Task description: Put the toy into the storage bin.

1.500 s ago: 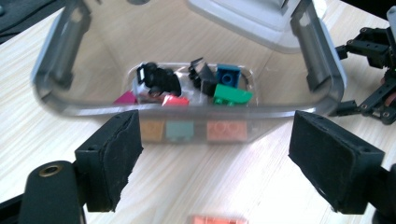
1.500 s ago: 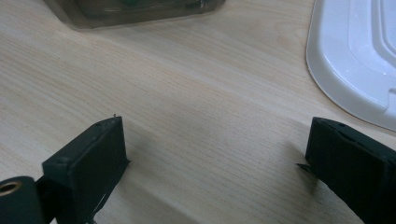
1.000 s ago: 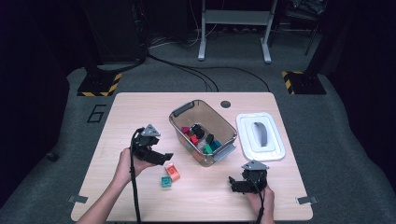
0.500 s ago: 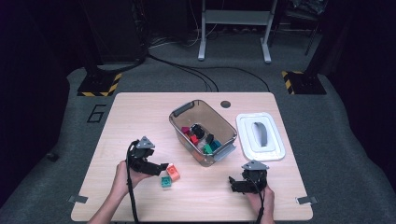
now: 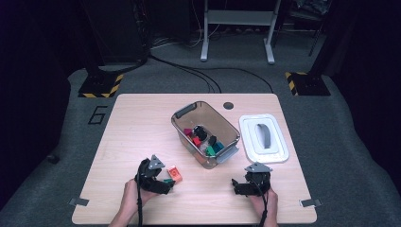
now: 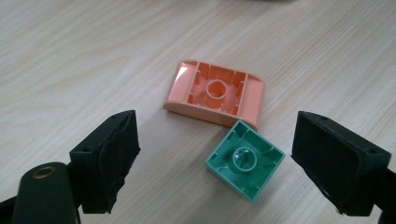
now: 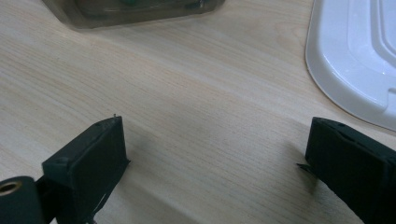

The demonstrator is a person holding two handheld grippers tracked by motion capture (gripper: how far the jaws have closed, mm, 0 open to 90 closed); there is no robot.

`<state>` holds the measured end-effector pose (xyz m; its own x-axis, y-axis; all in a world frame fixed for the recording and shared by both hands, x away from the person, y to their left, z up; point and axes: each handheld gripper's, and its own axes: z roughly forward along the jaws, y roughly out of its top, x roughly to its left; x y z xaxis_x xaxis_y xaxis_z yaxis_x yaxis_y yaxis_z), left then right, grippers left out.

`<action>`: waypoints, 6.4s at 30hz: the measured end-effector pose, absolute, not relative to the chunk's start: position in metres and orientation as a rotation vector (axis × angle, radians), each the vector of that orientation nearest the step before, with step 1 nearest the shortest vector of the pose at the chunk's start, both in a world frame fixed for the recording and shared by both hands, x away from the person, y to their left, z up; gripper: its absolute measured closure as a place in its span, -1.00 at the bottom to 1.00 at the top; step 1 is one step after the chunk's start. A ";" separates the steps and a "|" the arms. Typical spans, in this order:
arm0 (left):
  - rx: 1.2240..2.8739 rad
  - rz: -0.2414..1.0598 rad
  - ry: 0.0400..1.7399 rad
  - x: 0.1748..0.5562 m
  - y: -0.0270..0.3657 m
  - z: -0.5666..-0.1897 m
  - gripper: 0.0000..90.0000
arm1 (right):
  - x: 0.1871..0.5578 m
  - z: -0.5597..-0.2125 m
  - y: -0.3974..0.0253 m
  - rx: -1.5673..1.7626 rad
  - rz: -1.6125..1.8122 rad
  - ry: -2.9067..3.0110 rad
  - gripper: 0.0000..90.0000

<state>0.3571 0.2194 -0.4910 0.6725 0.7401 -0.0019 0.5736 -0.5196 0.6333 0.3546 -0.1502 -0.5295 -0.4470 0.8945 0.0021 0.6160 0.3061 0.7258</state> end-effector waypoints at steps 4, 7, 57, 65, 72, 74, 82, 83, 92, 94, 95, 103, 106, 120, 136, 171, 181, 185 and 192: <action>2.297 0.380 1.019 0.357 0.215 -0.499 -0.65 | 0.355 -0.530 -0.150 1.346 0.937 2.176 -0.90; 2.331 0.393 1.018 0.356 0.219 -0.503 -0.64 | 0.355 -0.529 -0.150 1.346 0.937 2.176 -0.90; 2.213 0.343 0.972 0.399 0.247 -0.433 0.32 | 0.355 -0.529 -0.150 1.344 0.938 2.179 -0.90; 2.204 0.365 0.898 0.408 0.226 -0.399 0.31 | 0.355 -0.529 -0.150 1.347 0.939 2.176 -0.90; 2.216 0.345 0.849 0.420 0.207 -0.380 0.31 | 0.355 -0.529 -0.150 1.347 0.939 2.175 -0.90; 2.218 0.341 0.837 0.422 0.202 -0.377 0.31 | 0.355 -0.529 -0.150 1.345 0.936 2.176 -0.90; 2.229 0.291 0.788 0.435 0.178 -0.367 0.31 | 0.355 -0.529 -0.150 1.347 0.937 2.174 -0.90; 2.230 0.281 0.778 0.436 0.172 -0.366 0.31 | 0.355 -0.529 -0.150 1.345 0.936 2.176 -0.90; 2.257 0.200 0.733 0.445 0.141 -0.370 0.31 | 0.355 -0.529 -0.150 1.345 0.938 2.178 -0.90; 2.271 0.185 0.722 0.445 0.135 -0.371 0.31 | 0.355 -0.529 -0.150 1.346 0.939 2.177 -0.90; 2.280 0.181 0.715 0.445 0.133 -0.371 0.31 | 0.355 -0.529 -0.150 1.345 0.937 2.176 -0.90; 2.323 0.156 0.682 0.444 0.120 -0.376 0.31 | 0.355 -0.529 -0.151 1.344 0.938 2.178 -0.90; 2.322 0.146 0.684 0.444 0.118 -0.378 0.31 | 0.355 -0.529 -0.150 1.347 0.939 2.176 -0.90; 2.372 0.079 0.678 0.440 0.103 -0.385 0.31 | 0.354 -0.529 -0.152 1.329 0.931 2.188 -0.90; 2.306 0.129 0.685 0.429 0.124 -0.374 -0.30 | 0.355 -0.529 -0.150 1.348 0.938 2.172 -0.89; 2.391 0.431 1.058 0.401 0.187 -0.495 -0.57 | 0.354 -0.529 -0.151 1.346 0.936 2.180 -0.89; 2.357 0.341 1.110 0.391 0.228 -0.498 -0.31 | 0.354 -0.529 -0.152 1.347 0.936 2.179 -0.88; 2.362 0.318 1.086 0.397 0.222 -0.495 -0.24 | 0.355 -0.529 -0.152 1.346 0.937 2.179 -0.88; 2.414 0.321 1.062 0.405 0.214 -0.498 0.29 | 0.355 -0.529 -0.152 1.345 0.935 2.178 -0.88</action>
